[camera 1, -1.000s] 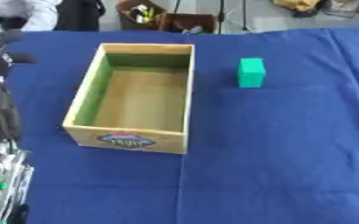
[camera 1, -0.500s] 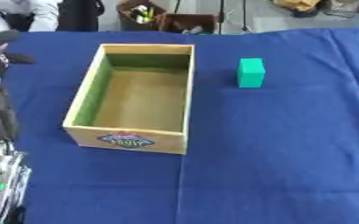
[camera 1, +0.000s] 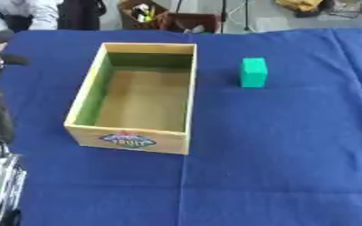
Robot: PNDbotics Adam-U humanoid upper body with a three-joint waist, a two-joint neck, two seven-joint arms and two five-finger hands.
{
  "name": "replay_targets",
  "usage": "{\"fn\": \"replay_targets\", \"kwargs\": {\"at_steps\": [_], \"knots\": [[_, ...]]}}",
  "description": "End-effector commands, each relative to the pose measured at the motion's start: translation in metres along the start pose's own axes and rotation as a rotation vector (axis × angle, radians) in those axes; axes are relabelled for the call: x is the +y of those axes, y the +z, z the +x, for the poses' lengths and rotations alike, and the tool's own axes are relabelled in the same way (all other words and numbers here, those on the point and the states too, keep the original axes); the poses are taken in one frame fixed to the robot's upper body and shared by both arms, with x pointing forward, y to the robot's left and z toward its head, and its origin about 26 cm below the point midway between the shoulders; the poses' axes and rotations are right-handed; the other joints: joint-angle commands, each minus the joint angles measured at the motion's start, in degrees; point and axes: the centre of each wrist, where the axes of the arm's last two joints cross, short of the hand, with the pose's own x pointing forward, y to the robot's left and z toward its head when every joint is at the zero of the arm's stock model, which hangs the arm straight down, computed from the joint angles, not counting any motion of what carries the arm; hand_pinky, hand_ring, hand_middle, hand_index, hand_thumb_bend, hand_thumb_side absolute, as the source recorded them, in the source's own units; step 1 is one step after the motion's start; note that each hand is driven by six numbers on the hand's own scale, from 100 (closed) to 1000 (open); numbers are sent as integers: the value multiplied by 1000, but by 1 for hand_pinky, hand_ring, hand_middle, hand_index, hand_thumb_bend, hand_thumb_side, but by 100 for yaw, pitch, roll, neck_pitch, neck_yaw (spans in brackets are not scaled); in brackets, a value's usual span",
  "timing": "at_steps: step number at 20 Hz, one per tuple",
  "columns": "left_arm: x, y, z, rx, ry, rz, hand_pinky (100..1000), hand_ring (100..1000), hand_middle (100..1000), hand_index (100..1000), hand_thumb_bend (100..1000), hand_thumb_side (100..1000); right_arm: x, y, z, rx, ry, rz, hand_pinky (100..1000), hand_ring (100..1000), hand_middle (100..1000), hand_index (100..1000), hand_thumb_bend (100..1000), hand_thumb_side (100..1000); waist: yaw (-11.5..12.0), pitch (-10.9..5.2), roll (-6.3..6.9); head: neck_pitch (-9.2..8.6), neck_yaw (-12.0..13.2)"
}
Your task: Pick up objects on the table and place them in the box.
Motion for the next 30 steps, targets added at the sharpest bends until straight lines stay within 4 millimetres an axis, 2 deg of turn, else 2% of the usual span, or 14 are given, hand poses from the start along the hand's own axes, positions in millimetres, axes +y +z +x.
{"fn": "replay_targets", "kwargs": {"at_steps": [1, 9, 13, 17, 20, 29, 30], "knots": [[0, -3, 5, -21, 4, -13, 507, 699, 864, 774, 100, 957, 8, -20, -11, 39, 53, 39, 860, 848, 778, 868, 100, 973, 27, -112, -7, 2, -42], [-1, -3, 5, -16, 12, -21, 506, 700, 866, 773, 100, 958, 46, -55, -35, 114, 171, 159, 865, 876, 816, 898, 100, 1000, 93, -83, -19, -74, -141], [-2, -3, 6, -16, 16, -27, 506, 700, 866, 773, 100, 958, 65, -64, -42, 133, 233, 256, 872, 891, 837, 917, 103, 1000, 129, -72, -24, -116, -200], [-3, -3, 6, -14, 20, -31, 506, 700, 867, 773, 100, 958, 77, -68, -45, 143, 267, 328, 875, 897, 845, 919, 162, 1000, 156, -64, -27, -164, -238], [-3, -3, 6, -13, 22, -33, 505, 700, 868, 773, 100, 959, 82, -70, -47, 159, 289, 367, 878, 901, 848, 922, 210, 1000, 168, -58, -27, -187, -254], [-3, -2, 6, -12, 20, -37, 505, 701, 870, 773, 100, 960, 79, -73, -62, 218, 300, 463, 887, 911, 862, 937, 230, 981, 154, -40, -34, -208, -236], [-3, -2, 6, -12, 20, -37, 505, 701, 870, 773, 100, 959, 78, -73, -64, 225, 298, 477, 890, 913, 865, 946, 253, 978, 153, -38, -34, -210, -235]]}}
